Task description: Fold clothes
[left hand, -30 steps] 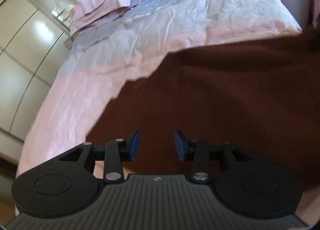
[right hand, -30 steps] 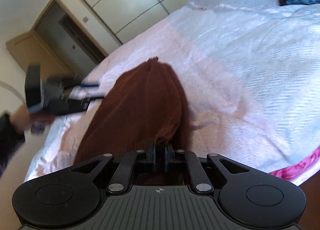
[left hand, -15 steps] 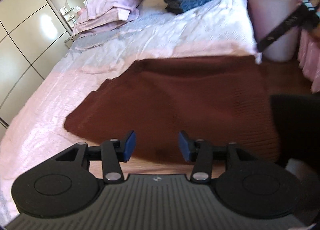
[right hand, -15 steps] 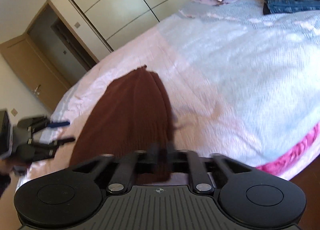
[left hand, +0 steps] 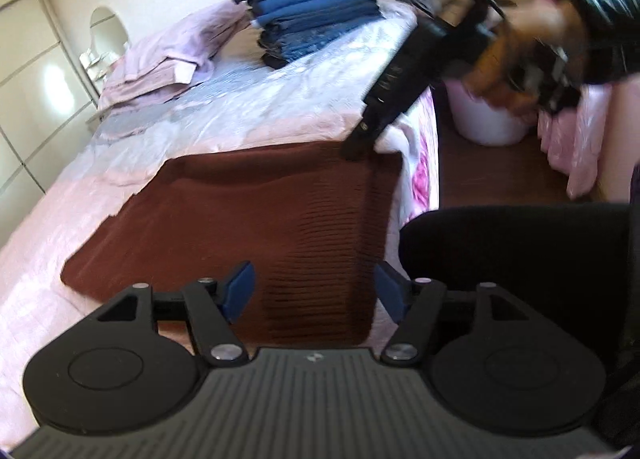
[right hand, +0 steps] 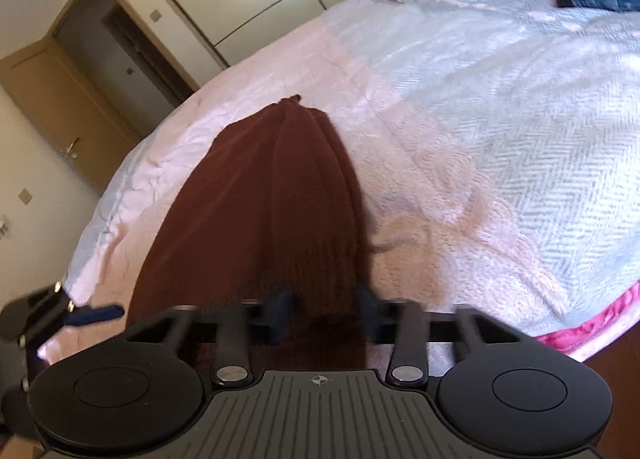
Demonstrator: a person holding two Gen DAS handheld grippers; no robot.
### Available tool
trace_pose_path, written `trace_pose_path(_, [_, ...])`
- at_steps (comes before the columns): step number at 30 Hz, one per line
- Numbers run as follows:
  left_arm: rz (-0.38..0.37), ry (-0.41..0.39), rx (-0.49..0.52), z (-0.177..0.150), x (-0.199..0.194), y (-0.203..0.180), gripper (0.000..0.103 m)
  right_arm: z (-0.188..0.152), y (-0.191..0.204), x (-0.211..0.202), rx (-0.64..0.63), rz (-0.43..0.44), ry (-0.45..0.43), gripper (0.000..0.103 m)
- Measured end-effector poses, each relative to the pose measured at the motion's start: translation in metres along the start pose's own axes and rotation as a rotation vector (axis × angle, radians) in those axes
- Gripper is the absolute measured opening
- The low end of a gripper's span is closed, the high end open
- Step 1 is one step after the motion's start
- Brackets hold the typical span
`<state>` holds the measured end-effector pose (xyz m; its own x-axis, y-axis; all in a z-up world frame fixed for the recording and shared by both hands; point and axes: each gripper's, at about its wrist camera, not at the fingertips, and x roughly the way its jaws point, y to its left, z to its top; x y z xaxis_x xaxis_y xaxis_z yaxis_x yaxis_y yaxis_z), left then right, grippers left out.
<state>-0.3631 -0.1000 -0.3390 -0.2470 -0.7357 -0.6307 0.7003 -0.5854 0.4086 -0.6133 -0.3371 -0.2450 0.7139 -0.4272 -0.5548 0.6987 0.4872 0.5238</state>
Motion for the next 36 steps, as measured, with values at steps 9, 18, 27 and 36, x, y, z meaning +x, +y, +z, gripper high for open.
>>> trace_pose_path(9, [0.079, 0.050, 0.123, -0.003, 0.002, -0.024, 0.011, 0.000, 0.012, -0.022, -0.063, -0.010, 0.013, 0.008])
trace_pose_path(18, [0.011, 0.100, 0.050, -0.009, 0.008, -0.016, 0.022, -0.023, -0.010, -0.002, 0.021, -0.033, 0.060, 0.008])
trace_pose_path(27, [-0.052, 0.051, -0.141, -0.014, -0.042, 0.061, 0.037, 0.015, 0.013, -0.021, -0.121, -0.105, -0.084, 0.031])
trace_pose_path(36, [0.140, 0.131, -0.174, -0.013, 0.023, 0.165, 0.039, 0.087, 0.056, 0.085, -0.326, 0.011, 0.020, 0.033])
